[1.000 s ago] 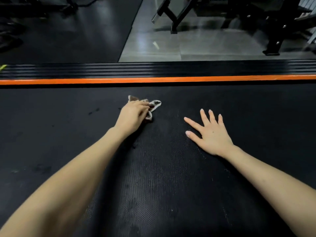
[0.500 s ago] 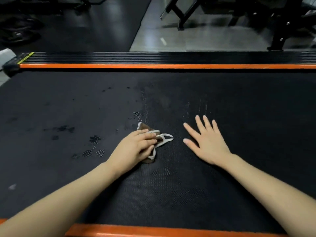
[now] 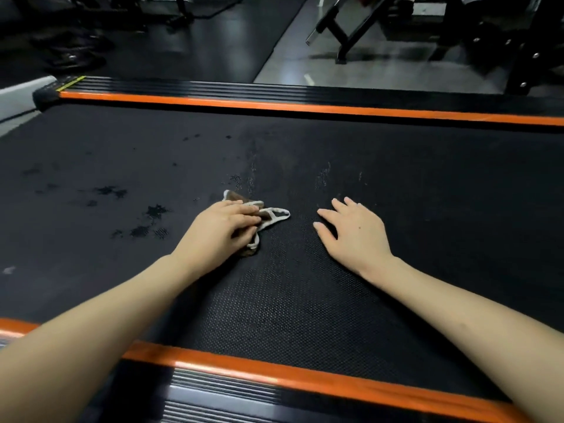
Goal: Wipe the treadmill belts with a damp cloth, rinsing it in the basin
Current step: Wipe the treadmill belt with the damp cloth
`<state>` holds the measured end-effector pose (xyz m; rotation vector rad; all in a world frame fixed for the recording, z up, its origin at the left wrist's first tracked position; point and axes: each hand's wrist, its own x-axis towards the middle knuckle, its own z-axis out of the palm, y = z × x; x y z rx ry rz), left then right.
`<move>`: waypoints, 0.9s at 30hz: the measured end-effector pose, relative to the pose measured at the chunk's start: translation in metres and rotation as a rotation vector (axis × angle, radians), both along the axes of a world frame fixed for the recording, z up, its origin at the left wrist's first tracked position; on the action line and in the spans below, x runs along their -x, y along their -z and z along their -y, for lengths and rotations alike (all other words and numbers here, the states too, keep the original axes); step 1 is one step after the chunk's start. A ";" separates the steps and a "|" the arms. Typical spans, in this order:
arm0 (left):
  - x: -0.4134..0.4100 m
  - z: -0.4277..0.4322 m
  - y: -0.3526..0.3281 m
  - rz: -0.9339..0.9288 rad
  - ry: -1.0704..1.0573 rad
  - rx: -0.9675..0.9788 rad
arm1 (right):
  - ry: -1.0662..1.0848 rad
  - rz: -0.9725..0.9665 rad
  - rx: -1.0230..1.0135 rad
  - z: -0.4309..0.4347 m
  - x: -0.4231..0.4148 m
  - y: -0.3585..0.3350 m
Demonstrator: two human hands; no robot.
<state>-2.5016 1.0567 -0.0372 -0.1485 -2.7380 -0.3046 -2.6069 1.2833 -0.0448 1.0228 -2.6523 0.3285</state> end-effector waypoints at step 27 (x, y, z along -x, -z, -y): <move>0.100 0.035 -0.005 0.027 0.101 -0.081 | 0.374 0.081 -0.102 0.023 -0.029 -0.003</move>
